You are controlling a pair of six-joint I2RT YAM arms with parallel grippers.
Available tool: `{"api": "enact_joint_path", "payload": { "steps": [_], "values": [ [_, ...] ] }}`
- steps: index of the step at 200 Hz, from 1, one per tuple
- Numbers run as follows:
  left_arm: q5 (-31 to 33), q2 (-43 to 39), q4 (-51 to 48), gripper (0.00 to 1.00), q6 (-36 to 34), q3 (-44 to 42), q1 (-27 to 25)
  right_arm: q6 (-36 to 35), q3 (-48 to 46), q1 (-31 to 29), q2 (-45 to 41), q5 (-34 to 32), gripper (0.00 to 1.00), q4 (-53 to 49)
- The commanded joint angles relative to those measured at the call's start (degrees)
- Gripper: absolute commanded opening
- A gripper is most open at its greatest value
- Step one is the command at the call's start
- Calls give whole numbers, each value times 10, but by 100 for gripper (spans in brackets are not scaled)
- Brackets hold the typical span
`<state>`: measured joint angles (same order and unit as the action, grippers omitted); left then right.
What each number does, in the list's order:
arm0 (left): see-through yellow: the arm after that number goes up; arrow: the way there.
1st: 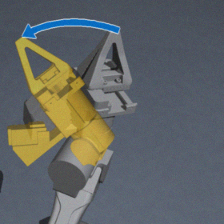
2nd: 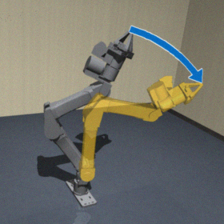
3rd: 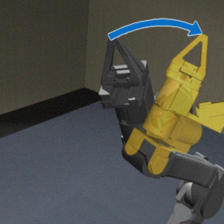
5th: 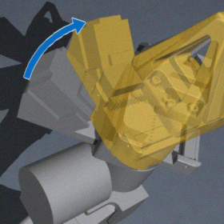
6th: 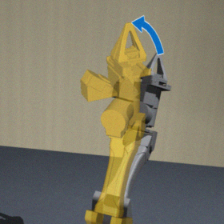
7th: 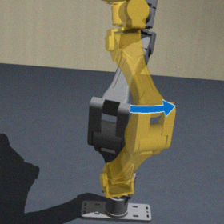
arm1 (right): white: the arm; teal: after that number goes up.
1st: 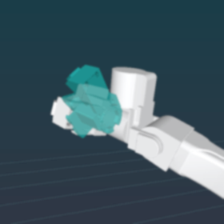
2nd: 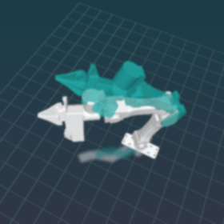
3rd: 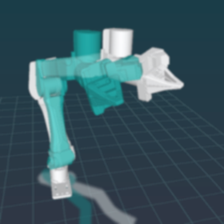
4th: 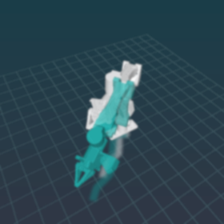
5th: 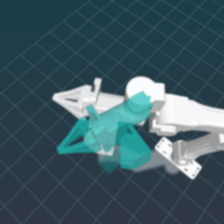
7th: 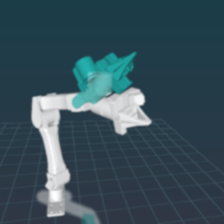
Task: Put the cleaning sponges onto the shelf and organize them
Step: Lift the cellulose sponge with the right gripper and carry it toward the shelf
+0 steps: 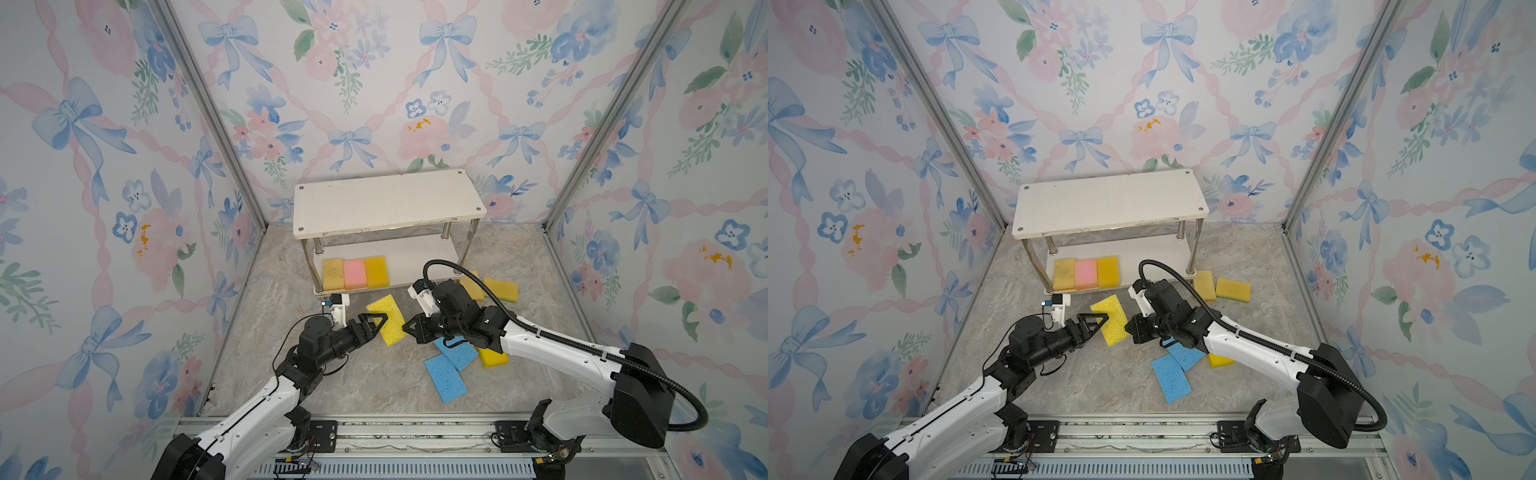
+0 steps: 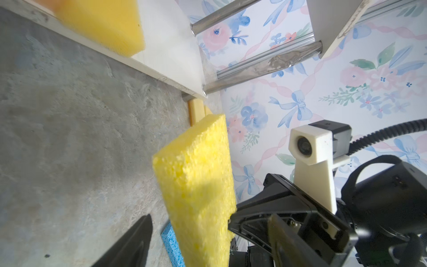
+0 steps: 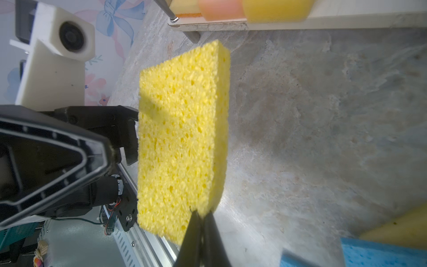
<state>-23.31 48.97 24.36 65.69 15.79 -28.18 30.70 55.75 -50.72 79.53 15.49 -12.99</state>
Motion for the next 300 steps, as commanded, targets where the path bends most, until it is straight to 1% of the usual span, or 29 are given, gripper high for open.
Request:
{"api": "enact_joint_path", "payload": {
  "steps": [1, 14, 25, 39, 54, 62, 72, 84, 93, 103, 117, 140, 182, 215, 264, 300],
  "values": [
    [6, 8, 21, 72, -3, 20, -7, 12, 2, -10, -17, 14, 7, -16],
    [11, 8, 22, 59, -3, 22, -7, 15, -3, -10, -22, 12, 7, -14],
    [13, 8, 24, 51, -4, 24, -7, 18, -5, -10, -26, 12, 8, -10],
    [17, 9, 25, 34, -7, 25, -8, 20, -5, -10, -27, 13, 8, -9],
    [18, 8, 26, 19, -8, 25, -9, 22, -5, -10, -28, 14, 8, -11],
    [18, 8, 26, 14, -9, 26, -9, 23, -5, -10, -31, 15, 9, -14],
    [19, 8, 26, 10, -11, 27, -9, 26, -6, -9, -36, 15, 14, -19],
    [20, 9, 27, 4, -12, 28, -9, 38, -14, -3, -47, 20, 30, -15],
    [21, 10, 27, 3, -12, 28, -9, 47, -28, 7, -58, 34, 42, 0],
    [21, 10, 28, 2, -12, 30, -9, 83, -49, 22, -67, 62, 52, 25],
    [20, 12, 33, 1, -10, 33, -9, 113, -75, 46, -75, 116, 58, 65],
    [10, 19, 36, 1, -8, 43, -10, 126, -98, 62, -84, 160, 62, 82],
    [4, 21, 44, 0, 2, 47, -9, 171, -139, 69, -93, 188, 61, 159],
    [0, 22, 48, 0, 7, 46, -9, 188, -138, 69, -92, 193, 58, 189],
    [0, 22, 49, 0, 10, 44, -9, 191, -128, 68, -90, 200, 50, 190],
    [-4, 29, 52, 0, 13, 45, -9, 190, -125, 67, -94, 193, 40, 184]
  ]
}}
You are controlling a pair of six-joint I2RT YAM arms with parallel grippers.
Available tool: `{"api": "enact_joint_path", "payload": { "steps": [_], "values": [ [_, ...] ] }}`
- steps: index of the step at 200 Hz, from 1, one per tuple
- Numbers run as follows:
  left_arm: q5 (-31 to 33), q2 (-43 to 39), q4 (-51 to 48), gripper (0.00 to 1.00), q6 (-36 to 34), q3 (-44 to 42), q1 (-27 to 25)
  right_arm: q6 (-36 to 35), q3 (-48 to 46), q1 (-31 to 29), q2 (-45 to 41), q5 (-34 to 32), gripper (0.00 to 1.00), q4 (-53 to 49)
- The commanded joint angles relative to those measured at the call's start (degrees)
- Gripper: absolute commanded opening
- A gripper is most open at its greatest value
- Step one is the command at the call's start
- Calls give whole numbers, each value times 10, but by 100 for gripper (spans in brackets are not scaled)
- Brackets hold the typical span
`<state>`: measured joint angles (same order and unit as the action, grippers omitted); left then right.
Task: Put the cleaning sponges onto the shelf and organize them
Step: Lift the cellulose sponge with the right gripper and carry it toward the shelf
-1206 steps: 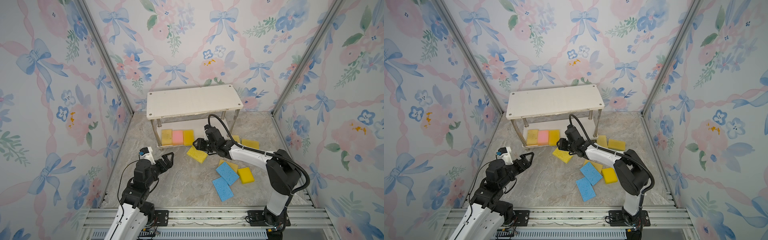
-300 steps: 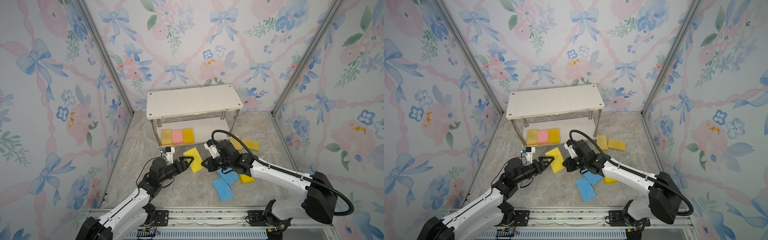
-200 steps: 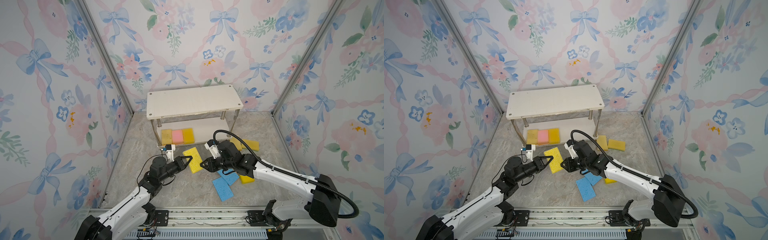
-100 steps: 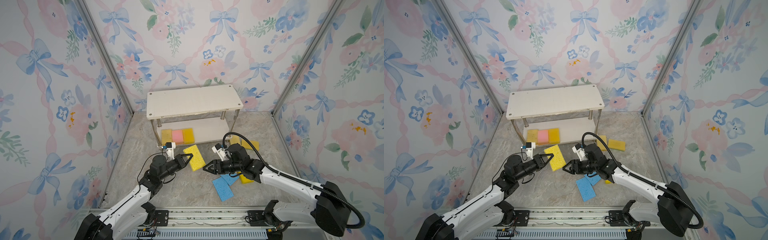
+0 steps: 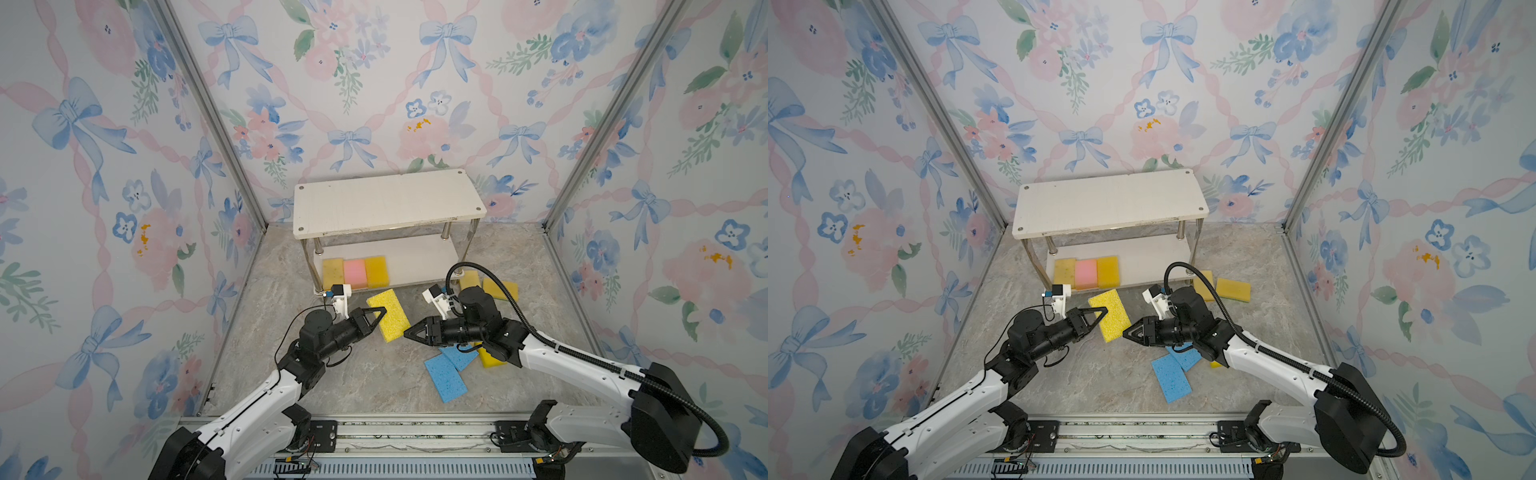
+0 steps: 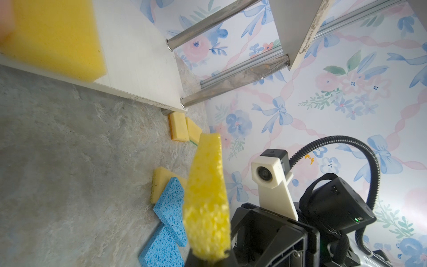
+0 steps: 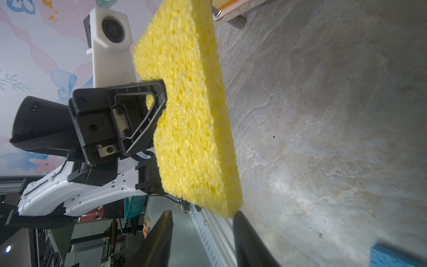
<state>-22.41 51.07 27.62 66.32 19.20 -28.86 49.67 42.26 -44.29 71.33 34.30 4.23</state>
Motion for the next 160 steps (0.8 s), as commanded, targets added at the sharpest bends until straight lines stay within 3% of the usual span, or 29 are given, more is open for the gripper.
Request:
{"api": "enact_joint_path", "payload": {
  "steps": [1, 36, 61, 95, 160],
  "values": [
    [-13, 9, 19, 0, 6, 11, -3, 1, 9, 3, -12, 5, 40, 11],
    [-16, 11, 23, 0, 8, 11, -3, -1, 13, 3, -13, 0, 34, 6],
    [-19, 11, 30, 0, 17, 11, -2, 3, 13, 3, -1, -7, 47, 2],
    [-22, 4, 31, 0, 23, 15, -3, 14, 6, 8, 6, -21, 54, 5],
    [-29, -2, 49, 0, 44, 6, -3, 36, 8, 13, 18, -15, 50, 50]
  ]
}}
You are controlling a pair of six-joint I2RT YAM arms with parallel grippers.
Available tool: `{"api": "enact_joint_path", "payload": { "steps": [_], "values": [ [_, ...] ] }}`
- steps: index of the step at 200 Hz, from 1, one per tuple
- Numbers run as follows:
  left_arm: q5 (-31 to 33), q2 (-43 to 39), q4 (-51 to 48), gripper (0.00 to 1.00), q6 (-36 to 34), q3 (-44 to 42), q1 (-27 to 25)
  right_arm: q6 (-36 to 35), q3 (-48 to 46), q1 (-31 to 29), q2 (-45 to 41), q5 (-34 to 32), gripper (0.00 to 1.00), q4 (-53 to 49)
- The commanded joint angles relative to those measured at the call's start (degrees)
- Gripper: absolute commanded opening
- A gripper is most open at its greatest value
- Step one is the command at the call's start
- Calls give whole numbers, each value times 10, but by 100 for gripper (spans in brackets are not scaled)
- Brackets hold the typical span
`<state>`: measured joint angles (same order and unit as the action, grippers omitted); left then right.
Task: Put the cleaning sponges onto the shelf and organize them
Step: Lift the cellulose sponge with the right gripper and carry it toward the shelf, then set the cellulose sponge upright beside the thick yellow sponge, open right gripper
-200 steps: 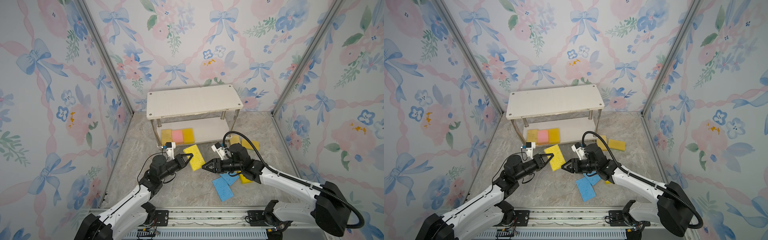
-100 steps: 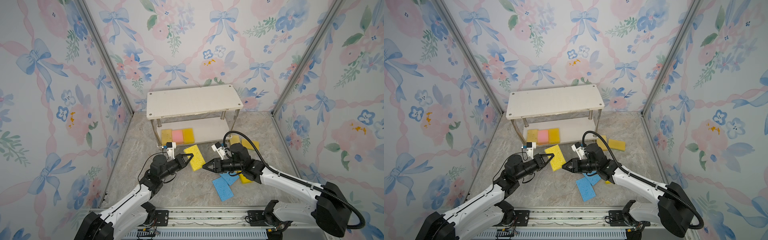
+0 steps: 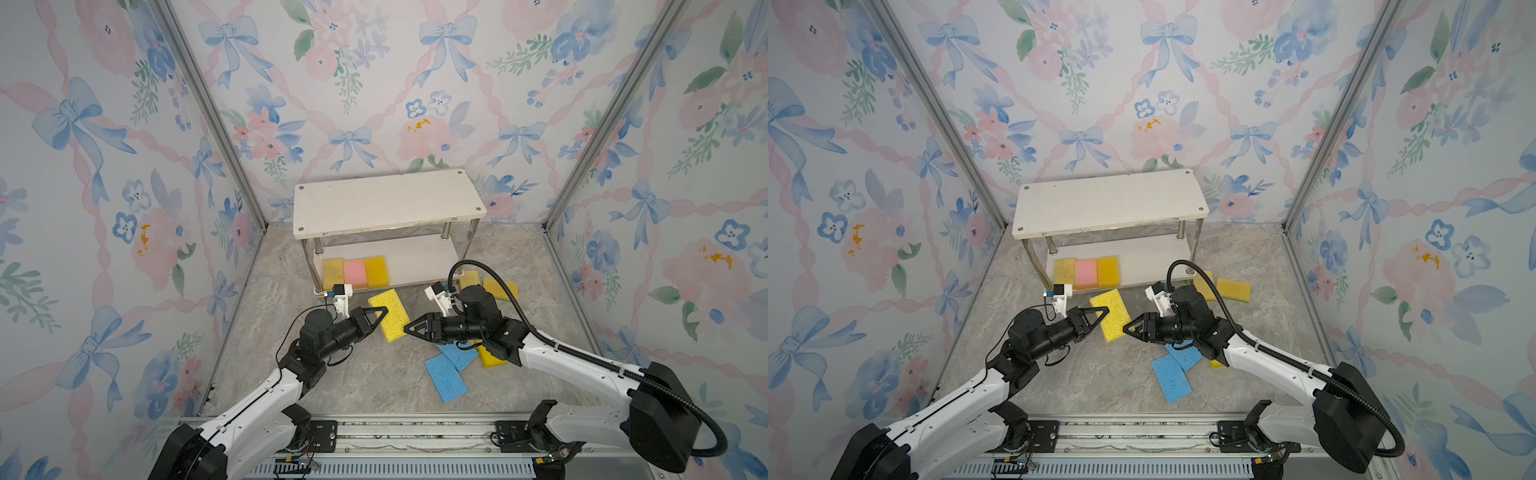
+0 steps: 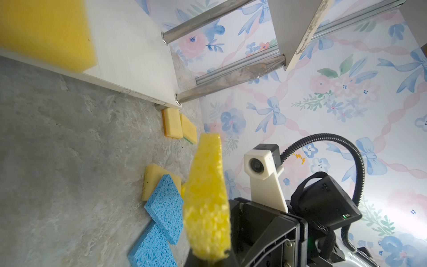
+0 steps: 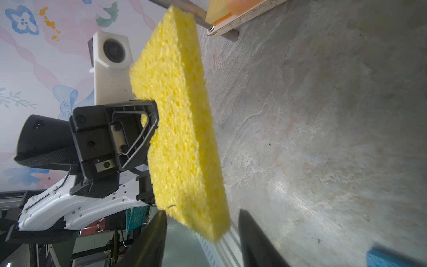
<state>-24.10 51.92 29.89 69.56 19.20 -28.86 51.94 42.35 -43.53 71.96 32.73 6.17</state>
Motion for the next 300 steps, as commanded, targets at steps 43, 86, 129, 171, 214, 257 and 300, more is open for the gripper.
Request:
{"api": "enact_joint_path", "payload": {
  "steps": [43, 86, 129, 171, 214, 257, 300],
  "values": [
    [-13, -12, 29, 0, 13, 2, -3, 16, 3, 5, 6, -7, 39, 36],
    [-14, -7, 28, 0, 12, 1, -3, 6, -3, 9, -13, -20, 28, 14],
    [-12, -5, 29, 0, 13, 1, -3, 6, -6, 9, -20, -31, 11, 13],
    [-11, -3, 29, 39, 12, 0, -2, 10, -13, 11, -36, -61, 7, 8],
    [-11, -33, -13, 76, -25, 0, 6, 23, -13, 42, -53, -109, 4, -16],
    [48, -116, -232, 84, -124, 37, 39, 10, 29, 70, -18, -165, 4, -45],
    [30, -206, -318, 90, -145, 22, 119, -10, 104, 71, 67, -245, 3, -52]
  ]
}}
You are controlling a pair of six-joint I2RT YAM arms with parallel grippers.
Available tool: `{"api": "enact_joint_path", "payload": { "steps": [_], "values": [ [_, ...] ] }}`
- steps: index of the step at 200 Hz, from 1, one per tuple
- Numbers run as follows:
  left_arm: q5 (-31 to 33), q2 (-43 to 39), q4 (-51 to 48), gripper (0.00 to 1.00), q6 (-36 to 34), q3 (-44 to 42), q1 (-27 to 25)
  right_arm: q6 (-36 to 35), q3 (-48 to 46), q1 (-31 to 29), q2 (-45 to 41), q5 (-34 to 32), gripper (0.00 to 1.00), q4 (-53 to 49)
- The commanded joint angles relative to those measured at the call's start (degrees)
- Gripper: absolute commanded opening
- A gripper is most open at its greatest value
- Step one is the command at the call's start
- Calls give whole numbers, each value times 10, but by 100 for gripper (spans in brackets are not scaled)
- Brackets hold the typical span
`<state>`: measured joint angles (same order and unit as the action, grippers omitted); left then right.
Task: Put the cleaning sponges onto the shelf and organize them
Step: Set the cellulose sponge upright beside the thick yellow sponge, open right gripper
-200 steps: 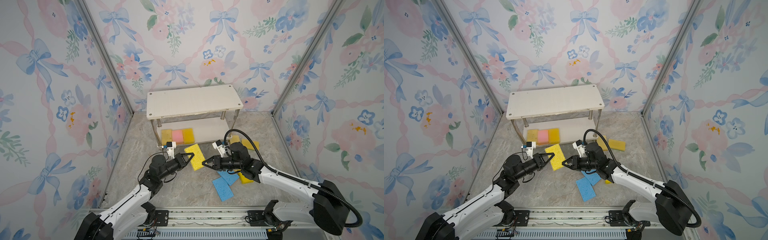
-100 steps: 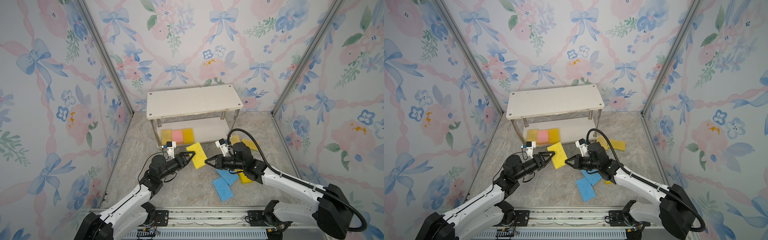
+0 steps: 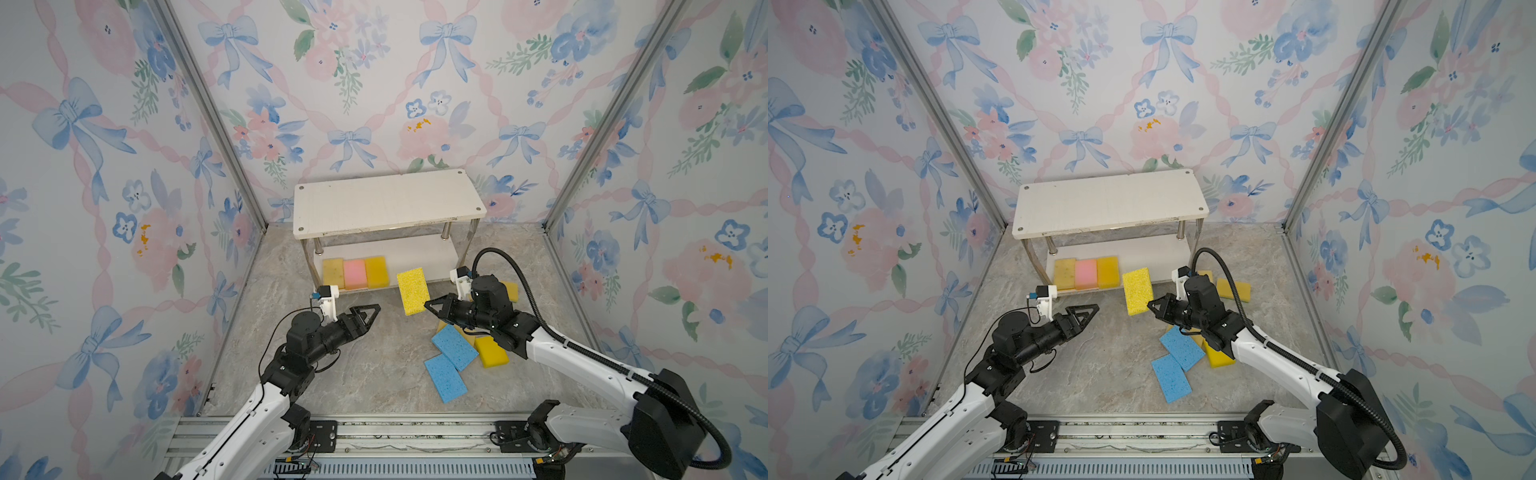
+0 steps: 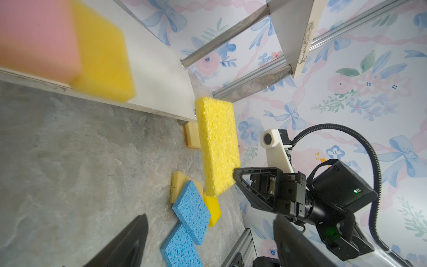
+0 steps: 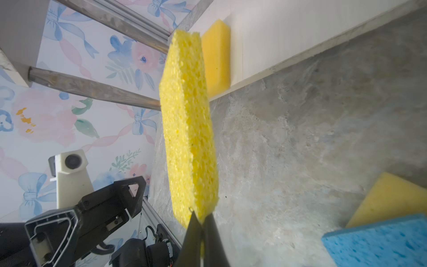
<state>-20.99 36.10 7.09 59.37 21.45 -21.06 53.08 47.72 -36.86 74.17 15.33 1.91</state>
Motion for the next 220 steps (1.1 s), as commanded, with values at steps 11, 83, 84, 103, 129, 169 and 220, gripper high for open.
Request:
{"api": "enact_joint_path", "payload": {
  "steps": [11, 83, 84, 103, 129, 169, 220],
  "values": [
    [-3, -59, -108, 92, -51, -1, 57, -26, 68, 4, 69, -90, 3, -1],
    [1, -45, -145, 98, -102, 18, 75, -31, 158, 6, 216, -122, 2, 54],
    [1, -44, -145, 98, -103, 18, 76, -31, 158, 7, 219, -123, 2, 55],
    [-4, -39, -147, 98, -109, 17, 80, -30, 174, 10, 246, -117, 2, 62],
    [-10, -35, -147, 98, -113, 16, 86, -36, 196, 16, 275, -112, 2, 56],
    [-17, -30, -146, 98, -117, 17, 93, -37, 215, 31, 310, -83, 2, 60],
    [-21, -27, -146, 98, -117, 13, 98, -40, 239, 38, 348, -44, 2, 56]
  ]
}}
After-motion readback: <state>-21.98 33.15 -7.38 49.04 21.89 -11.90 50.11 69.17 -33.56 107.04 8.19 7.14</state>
